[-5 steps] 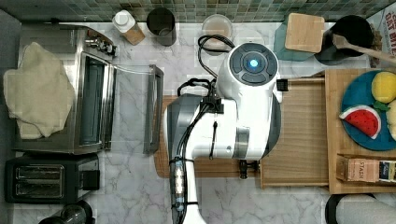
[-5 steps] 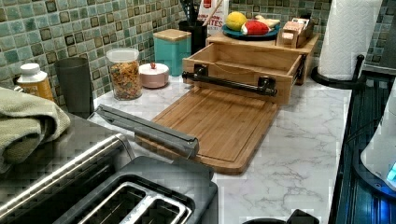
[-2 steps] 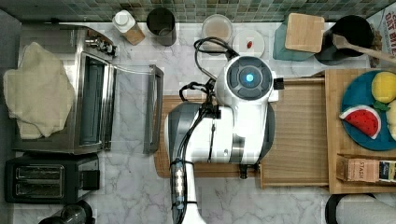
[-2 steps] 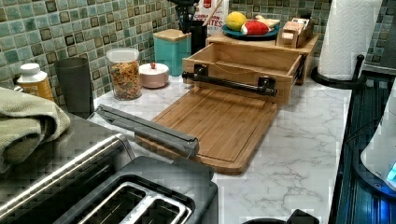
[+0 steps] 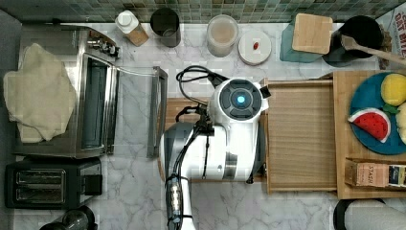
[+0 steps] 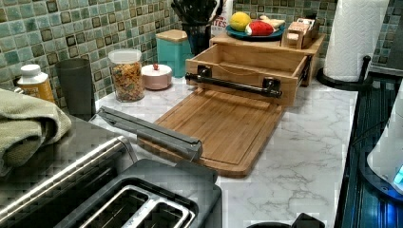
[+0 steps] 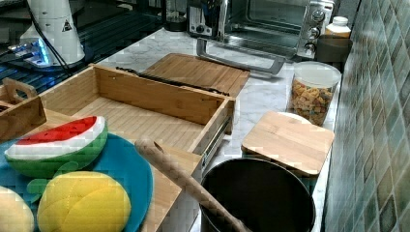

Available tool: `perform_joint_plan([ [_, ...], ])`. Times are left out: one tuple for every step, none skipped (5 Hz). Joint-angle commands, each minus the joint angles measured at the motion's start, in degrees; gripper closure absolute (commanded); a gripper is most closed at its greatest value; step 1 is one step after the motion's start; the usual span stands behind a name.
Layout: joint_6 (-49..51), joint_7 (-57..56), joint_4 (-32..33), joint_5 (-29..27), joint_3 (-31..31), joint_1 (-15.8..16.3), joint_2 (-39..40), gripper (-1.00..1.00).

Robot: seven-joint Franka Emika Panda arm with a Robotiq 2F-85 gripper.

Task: Close the drawer.

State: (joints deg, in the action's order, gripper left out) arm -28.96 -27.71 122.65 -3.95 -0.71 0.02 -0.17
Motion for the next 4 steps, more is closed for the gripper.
perform_joint_plan([
  [-11.7, -13.6, 9.6, 0.4, 2.0, 3.4, -1.5, 1.00],
  [-17.8, -15.0, 13.8, 2.1, 1.1, 3.3, -0.7, 1.00],
  [-21.0, -14.9, 16.4, 3.5, 1.2, 3.2, 0.3, 1.00],
  [-22.6, -12.4, 18.1, 5.2, 1.5, 3.6, 1.5, 1.00],
])
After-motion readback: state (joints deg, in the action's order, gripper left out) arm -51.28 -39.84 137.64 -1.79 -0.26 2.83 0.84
